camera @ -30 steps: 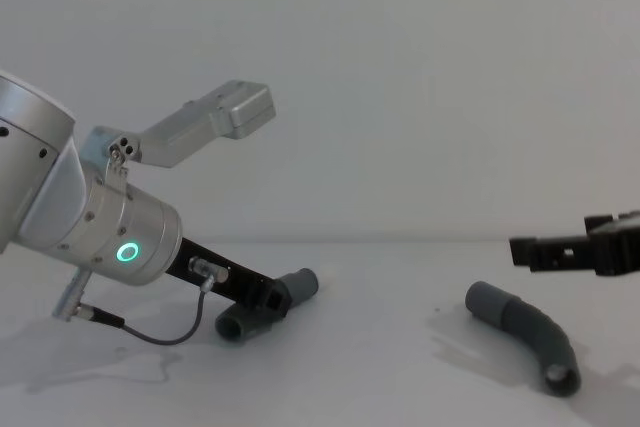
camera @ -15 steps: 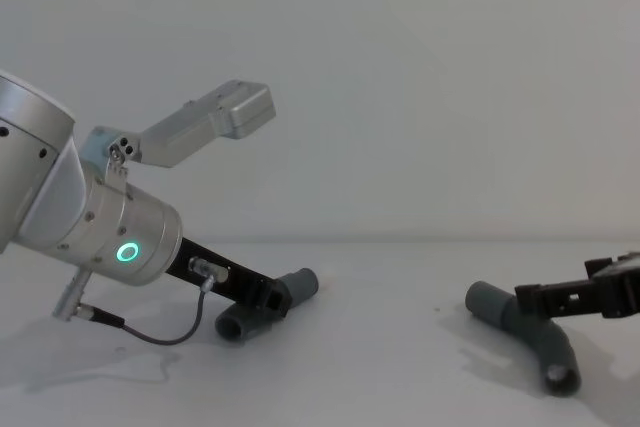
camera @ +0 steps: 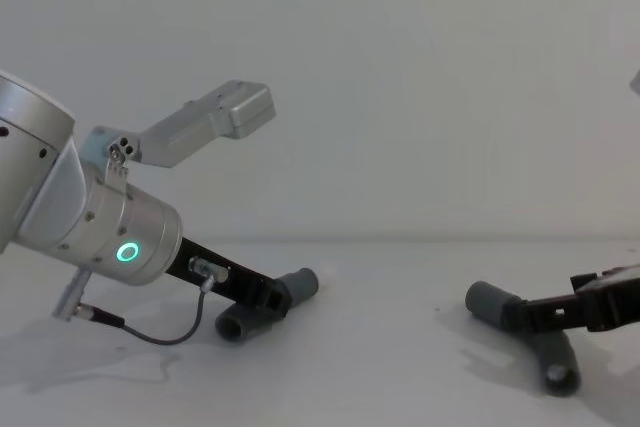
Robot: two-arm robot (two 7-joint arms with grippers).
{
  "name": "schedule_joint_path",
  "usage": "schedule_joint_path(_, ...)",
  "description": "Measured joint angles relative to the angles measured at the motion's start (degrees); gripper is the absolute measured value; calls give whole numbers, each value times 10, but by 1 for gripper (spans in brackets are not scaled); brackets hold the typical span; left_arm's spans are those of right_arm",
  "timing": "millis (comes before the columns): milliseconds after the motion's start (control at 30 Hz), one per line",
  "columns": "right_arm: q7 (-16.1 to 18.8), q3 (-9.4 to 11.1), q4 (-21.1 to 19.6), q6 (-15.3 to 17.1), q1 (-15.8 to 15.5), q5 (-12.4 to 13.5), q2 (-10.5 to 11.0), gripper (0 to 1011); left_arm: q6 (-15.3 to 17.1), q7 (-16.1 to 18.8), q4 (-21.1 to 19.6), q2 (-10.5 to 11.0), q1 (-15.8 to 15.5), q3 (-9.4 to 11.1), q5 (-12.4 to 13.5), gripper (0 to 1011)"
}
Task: Use both hands to pick up one end of the pipe from the table, align the ends, and insert them.
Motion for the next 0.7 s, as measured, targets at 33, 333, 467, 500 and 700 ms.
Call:
schedule_joint_path(33, 0, -1, 2, 0, 1, -1, -1, 1001, 0, 0, 0, 0, 0, 0, 0, 306)
schedule_joint_path(333, -6, -8, 25, 3, 15, -9, -11, 1001, 0, 0, 0, 0, 0, 0, 0, 306)
schedule_joint_path(467, -8, -11, 35, 3, 21, -13, -17, 1001, 0, 0, 0, 0, 0, 0, 0, 306)
schedule_joint_path(500, -8, -12, 39, 3, 24, -14, -18, 1001, 0, 0, 0, 0, 0, 0, 0, 306)
schedule_joint_path(700, -8, -17, 49, 2, 32, -21, -22, 1001, 0, 0, 0, 0, 0, 0, 0, 306)
